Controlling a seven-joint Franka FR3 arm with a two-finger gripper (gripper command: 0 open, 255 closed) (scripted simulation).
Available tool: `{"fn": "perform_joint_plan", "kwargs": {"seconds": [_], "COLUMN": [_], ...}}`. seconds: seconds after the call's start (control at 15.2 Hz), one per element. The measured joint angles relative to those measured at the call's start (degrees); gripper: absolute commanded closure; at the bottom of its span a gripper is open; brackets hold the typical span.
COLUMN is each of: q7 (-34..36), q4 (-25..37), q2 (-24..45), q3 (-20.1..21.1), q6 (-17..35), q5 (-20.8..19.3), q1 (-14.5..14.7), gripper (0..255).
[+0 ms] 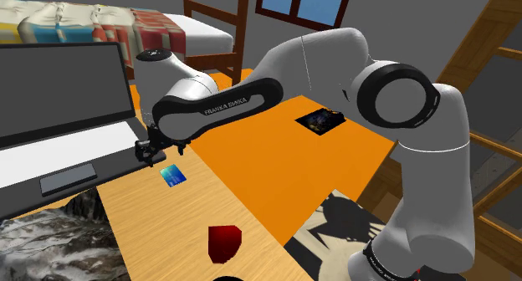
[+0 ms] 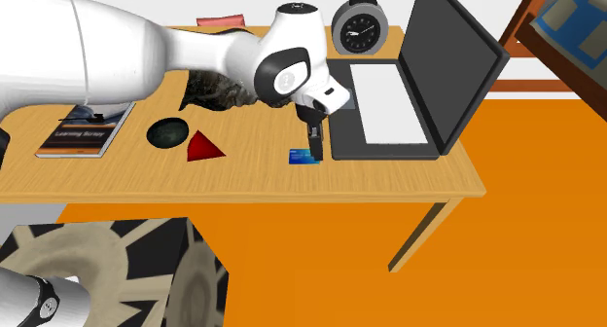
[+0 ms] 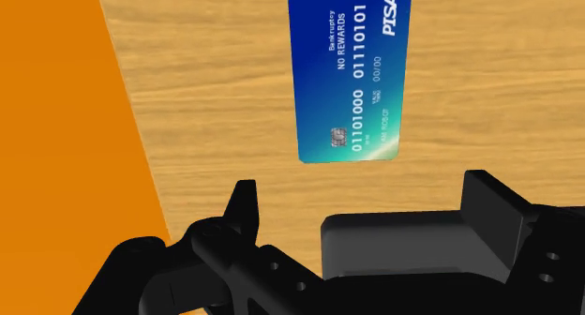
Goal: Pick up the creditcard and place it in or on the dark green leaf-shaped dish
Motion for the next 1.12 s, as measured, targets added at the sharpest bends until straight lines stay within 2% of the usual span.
{"fn": "perform_joint_plan", "kwargs": {"seconds": [0.33,0.79,0.86,1.12], "q7": [0.7,0.8,0.8,0.8], "q4": [-0.7,-0.5,-0.5,-0.5], "q2": [2.0,2.8,2.8,2.7], "q3": [-0.6,-0.9,-0.9,-0.8], "q6": [2.6,3.1,3.1,3.2], "q5": [-1.0,-1.3,-1.3,-1.3], "q1": [0.2,0.4,0.4,0.4], "gripper": [0,0,255,255]}}
